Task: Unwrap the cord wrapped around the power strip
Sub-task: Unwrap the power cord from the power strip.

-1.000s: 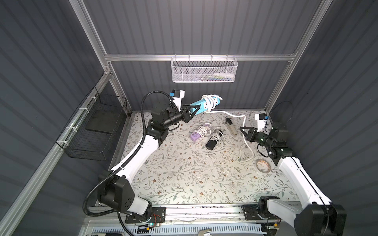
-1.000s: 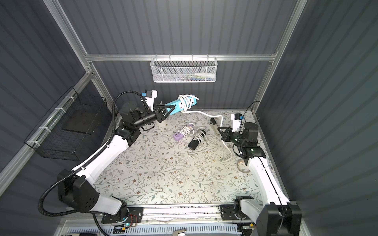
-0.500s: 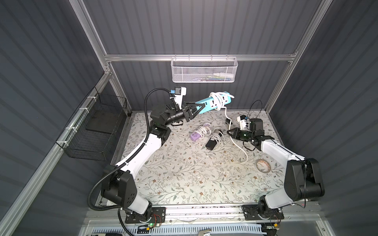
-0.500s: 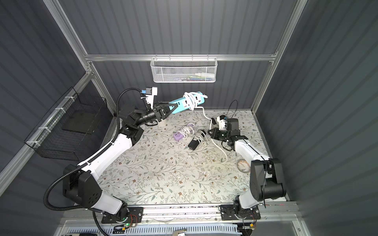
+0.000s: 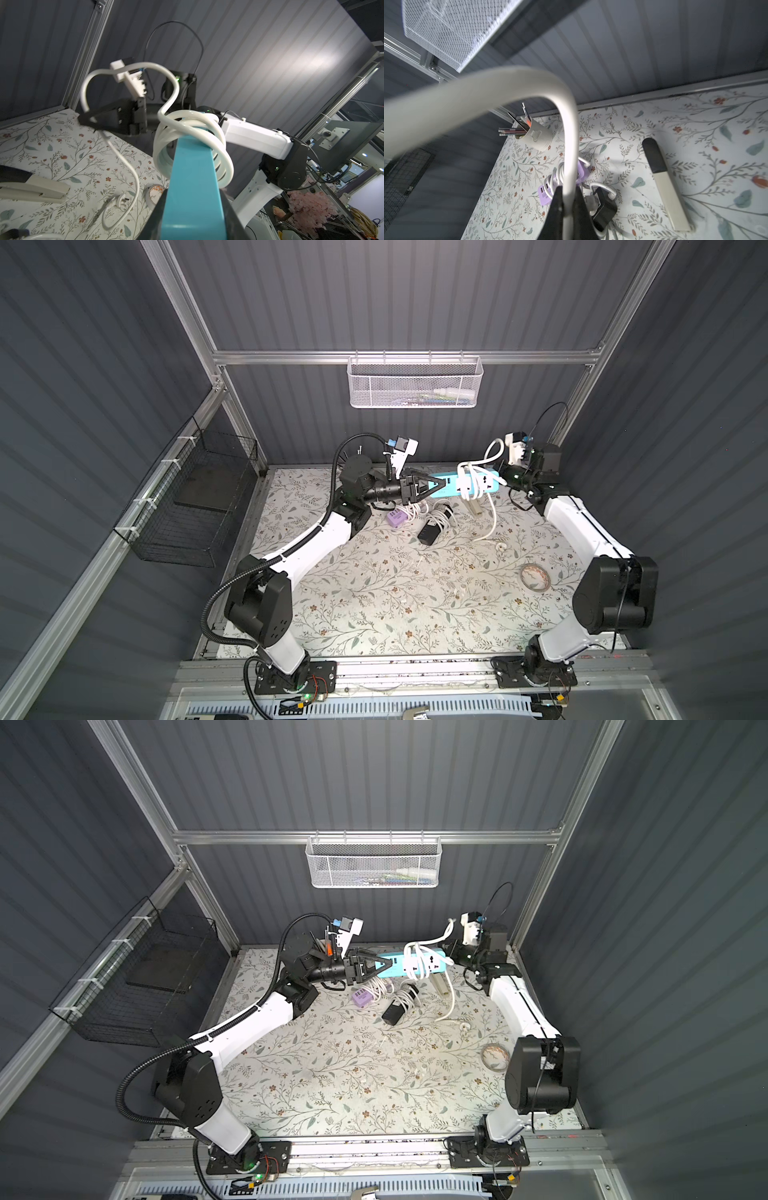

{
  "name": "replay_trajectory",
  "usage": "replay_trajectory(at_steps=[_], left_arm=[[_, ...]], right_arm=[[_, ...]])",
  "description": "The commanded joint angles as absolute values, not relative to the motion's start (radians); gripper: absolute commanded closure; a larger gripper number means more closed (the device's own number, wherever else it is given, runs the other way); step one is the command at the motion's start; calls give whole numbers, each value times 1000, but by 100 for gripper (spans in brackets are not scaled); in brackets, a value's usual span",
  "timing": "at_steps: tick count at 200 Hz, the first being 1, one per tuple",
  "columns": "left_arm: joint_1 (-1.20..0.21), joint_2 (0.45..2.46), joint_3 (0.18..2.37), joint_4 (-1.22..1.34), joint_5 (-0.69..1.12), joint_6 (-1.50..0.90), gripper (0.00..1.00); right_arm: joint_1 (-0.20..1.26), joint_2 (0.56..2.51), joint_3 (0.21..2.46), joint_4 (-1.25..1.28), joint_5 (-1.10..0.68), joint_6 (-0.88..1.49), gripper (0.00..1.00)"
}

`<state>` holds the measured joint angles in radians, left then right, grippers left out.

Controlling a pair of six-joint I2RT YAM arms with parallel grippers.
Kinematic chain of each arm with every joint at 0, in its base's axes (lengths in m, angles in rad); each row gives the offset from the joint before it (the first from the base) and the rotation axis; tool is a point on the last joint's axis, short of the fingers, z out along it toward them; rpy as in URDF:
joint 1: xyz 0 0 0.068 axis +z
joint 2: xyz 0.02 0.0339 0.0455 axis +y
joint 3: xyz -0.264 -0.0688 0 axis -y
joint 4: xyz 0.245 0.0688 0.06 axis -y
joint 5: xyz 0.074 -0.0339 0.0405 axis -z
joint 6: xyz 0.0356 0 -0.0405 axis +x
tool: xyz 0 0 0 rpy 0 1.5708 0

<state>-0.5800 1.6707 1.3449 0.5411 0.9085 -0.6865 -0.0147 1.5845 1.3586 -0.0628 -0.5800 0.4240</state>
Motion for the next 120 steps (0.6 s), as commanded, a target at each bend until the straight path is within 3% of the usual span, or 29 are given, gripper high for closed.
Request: replay_trajectory(at_steps=[1, 52, 120], left_arm=[[-571, 1701, 1386, 447, 878, -590, 100], [-525, 1684, 1401, 229, 702, -446, 100], [-438, 1459, 1301, 258, 476, -341, 100]], right_arm=[[-44, 1506, 1403, -114, -627, 428, 100], [-113, 1345, 1321, -157, -651, 452, 100], [-181, 1314, 1139, -249, -554, 419, 100]])
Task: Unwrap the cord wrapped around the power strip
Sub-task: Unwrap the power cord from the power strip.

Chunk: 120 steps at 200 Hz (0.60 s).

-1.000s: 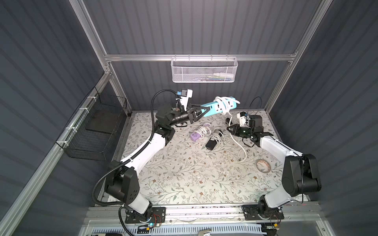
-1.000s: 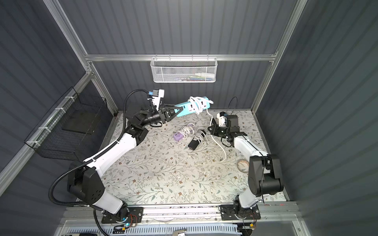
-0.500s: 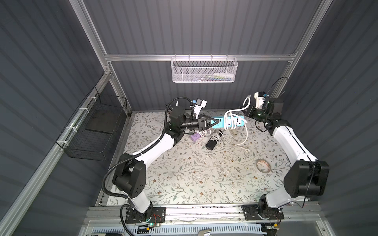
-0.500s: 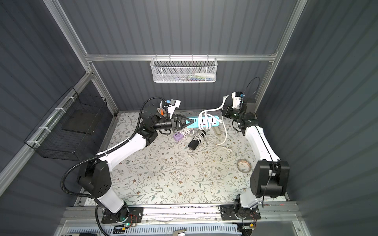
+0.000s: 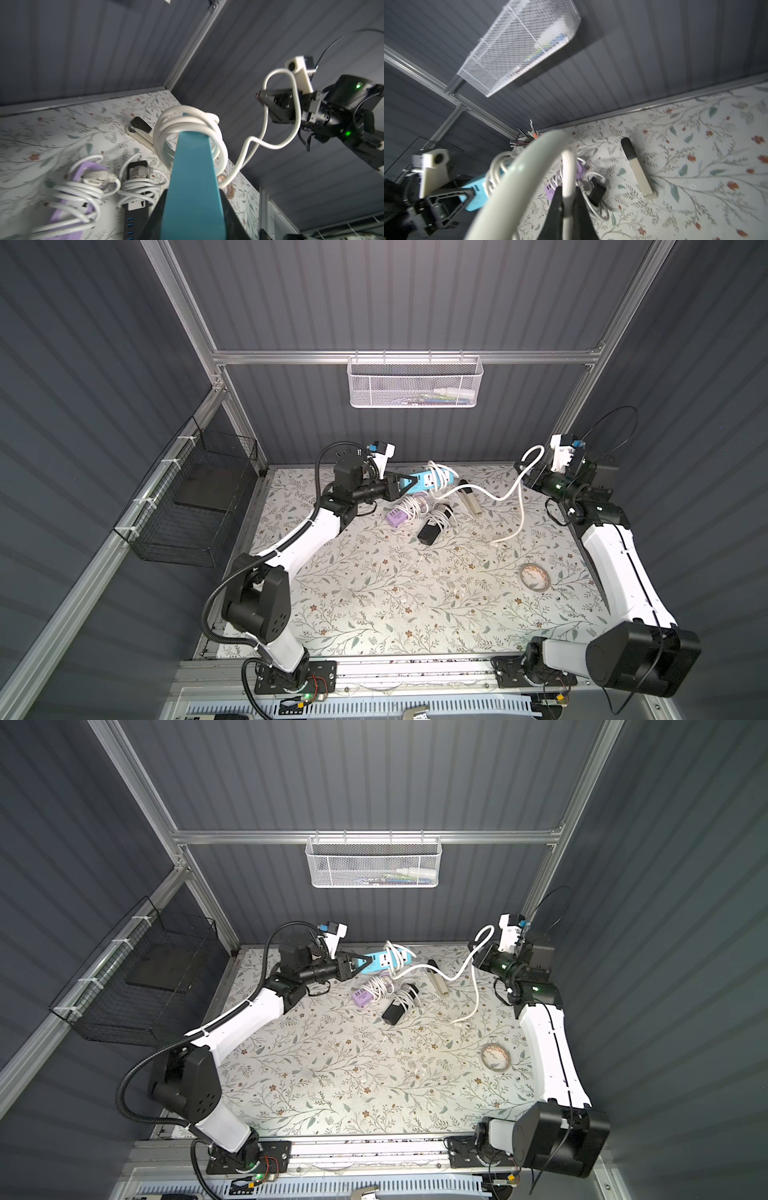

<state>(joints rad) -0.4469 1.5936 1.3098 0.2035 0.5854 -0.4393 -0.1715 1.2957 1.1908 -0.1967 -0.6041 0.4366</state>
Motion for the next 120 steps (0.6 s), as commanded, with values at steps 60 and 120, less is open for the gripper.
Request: replay_trajectory(at_steps=[60, 120], left_arm=[[-420, 1306, 1295, 190, 357, -200, 100], [-402, 1272, 1270, 193, 288, -180, 100]], right_arm=[[-180, 1427, 1076, -276, -456, 414, 100], [-209, 1548, 1026, -261, -403, 454, 100]])
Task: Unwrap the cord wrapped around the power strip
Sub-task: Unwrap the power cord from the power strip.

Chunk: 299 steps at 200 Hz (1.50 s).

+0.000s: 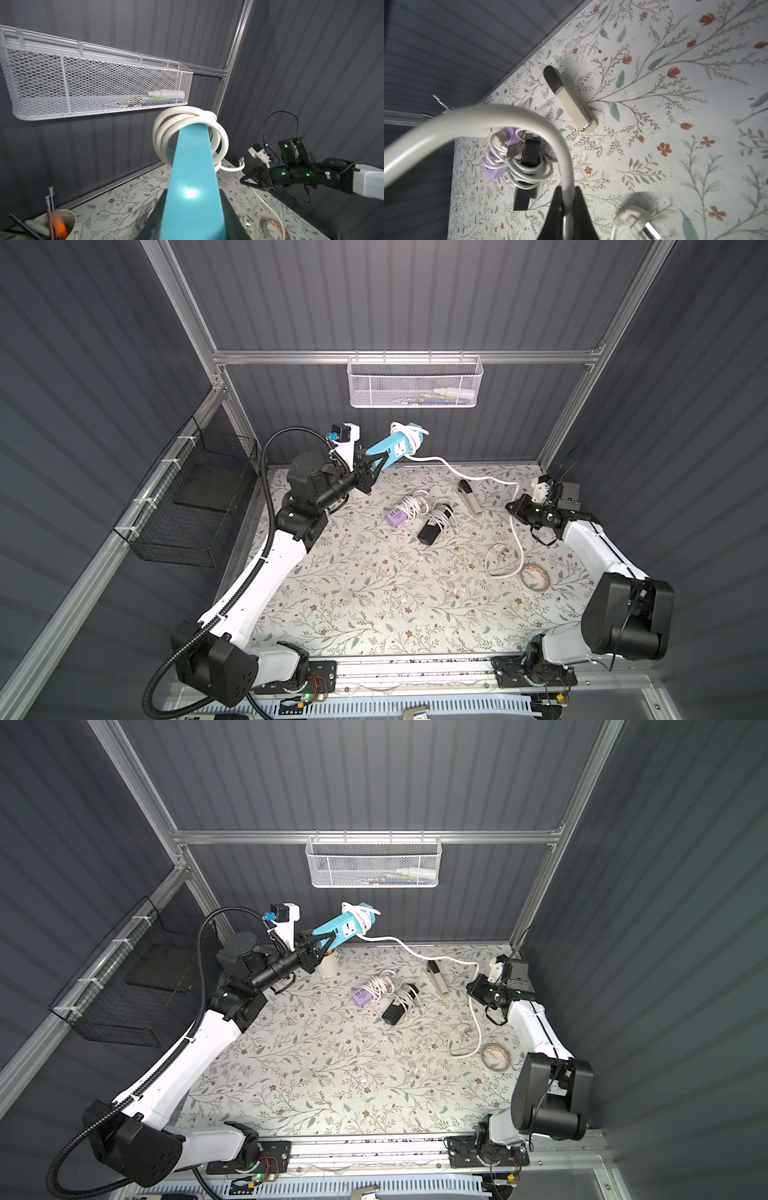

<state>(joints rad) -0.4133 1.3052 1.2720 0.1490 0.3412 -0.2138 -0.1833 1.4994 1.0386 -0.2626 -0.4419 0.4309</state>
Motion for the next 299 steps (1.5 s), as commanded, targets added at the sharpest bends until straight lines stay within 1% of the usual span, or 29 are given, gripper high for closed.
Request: replay_trajectory(at_steps=[1, 42, 85, 91, 143, 178, 180, 183, 199, 210, 213, 215, 234, 250, 281, 299], left_arm=[[-402, 1272, 1270, 193, 288, -181, 100], [-397, 1276, 1253, 216, 294, -202, 100], [-396, 1300, 1248, 249, 322, -239, 100], [-396, 1303, 1248, 255, 357, -245, 100], [-396, 1336, 1228, 335, 439, -318, 100], [-396, 1362, 1210, 438, 533, -382, 100], [-396, 1364, 1209, 442, 538, -387, 100], [-395, 1366, 1207, 450, 543, -391, 100], [-396, 1378, 1199, 493, 580, -417, 100], [-396, 1389, 1200, 512, 599, -431, 100], [-396, 1392, 1201, 516, 603, -435, 100], [-396, 1395, 1201, 521, 607, -437, 100], [-396, 1410, 1203, 539, 625, -457, 100], [-397, 1418, 1202, 555, 632, -470, 100], [-399, 1428, 1210, 550, 643, -479, 100], [-406, 1437, 1223, 537, 652, -482, 100]], right_arm=[[-211, 1550, 1026, -260, -403, 457, 100], [-263, 1635, 1015, -235, -404, 501, 100], [-311, 1760, 1062, -232, -417, 536, 100], [-317, 1775, 1072, -229, -417, 542, 100], [-326, 1861, 1152, -244, -351, 572, 100], [-325, 1873, 1148, -235, -347, 575, 100], [-325, 1872, 1148, -235, -347, 575, 99], [-325, 1872, 1144, -234, -347, 573, 94], [-323, 1856, 1117, -210, -370, 568, 82], [-319, 1837, 1098, -195, -384, 567, 70], [-318, 1833, 1094, -193, -388, 565, 68], [-317, 1828, 1090, -192, -390, 565, 64], [-304, 1782, 1055, -178, -401, 553, 48], [-299, 1732, 1029, -178, -406, 543, 41], [-277, 1572, 969, -165, -425, 507, 23], [-233, 1462, 946, -121, -463, 473, 9]])
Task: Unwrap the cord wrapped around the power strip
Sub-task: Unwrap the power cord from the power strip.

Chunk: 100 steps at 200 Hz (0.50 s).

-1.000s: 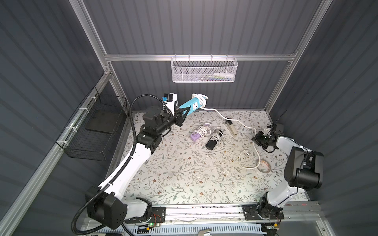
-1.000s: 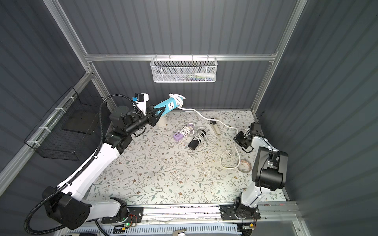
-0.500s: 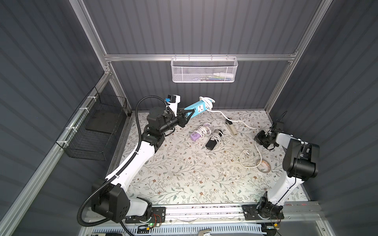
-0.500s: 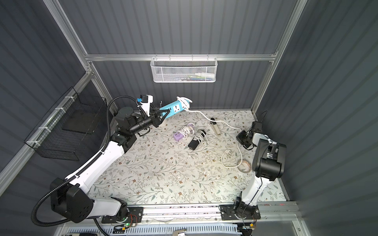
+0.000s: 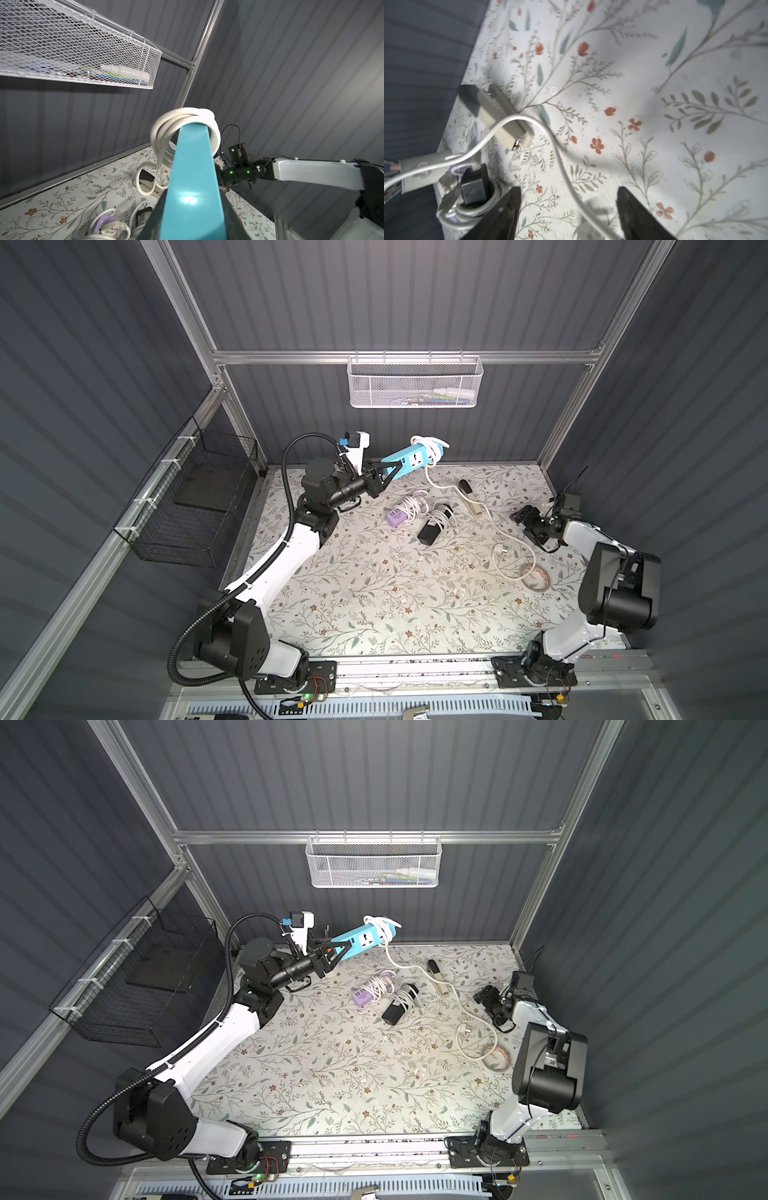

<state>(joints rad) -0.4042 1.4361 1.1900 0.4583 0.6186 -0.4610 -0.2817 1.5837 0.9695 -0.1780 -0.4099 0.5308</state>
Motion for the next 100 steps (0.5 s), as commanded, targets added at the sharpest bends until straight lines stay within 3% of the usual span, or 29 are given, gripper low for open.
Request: replay_trajectory(at_steps=[1, 14, 53, 100], left_arm=[[-407, 1437, 1224, 537, 653, -482, 100], [-415, 1440, 1235, 520, 654, -480, 100], [-447, 1435, 1273, 462, 657, -473, 100], [-487, 1430, 1314, 436, 663, -495, 100]], right_arm=[[-229, 1457, 946, -118, -465, 470, 8], [-178, 1396, 948, -81, -502, 439, 1], [-14, 1333, 947, 153, -618, 397, 1], [124, 1430, 957, 462, -656, 368, 1]])
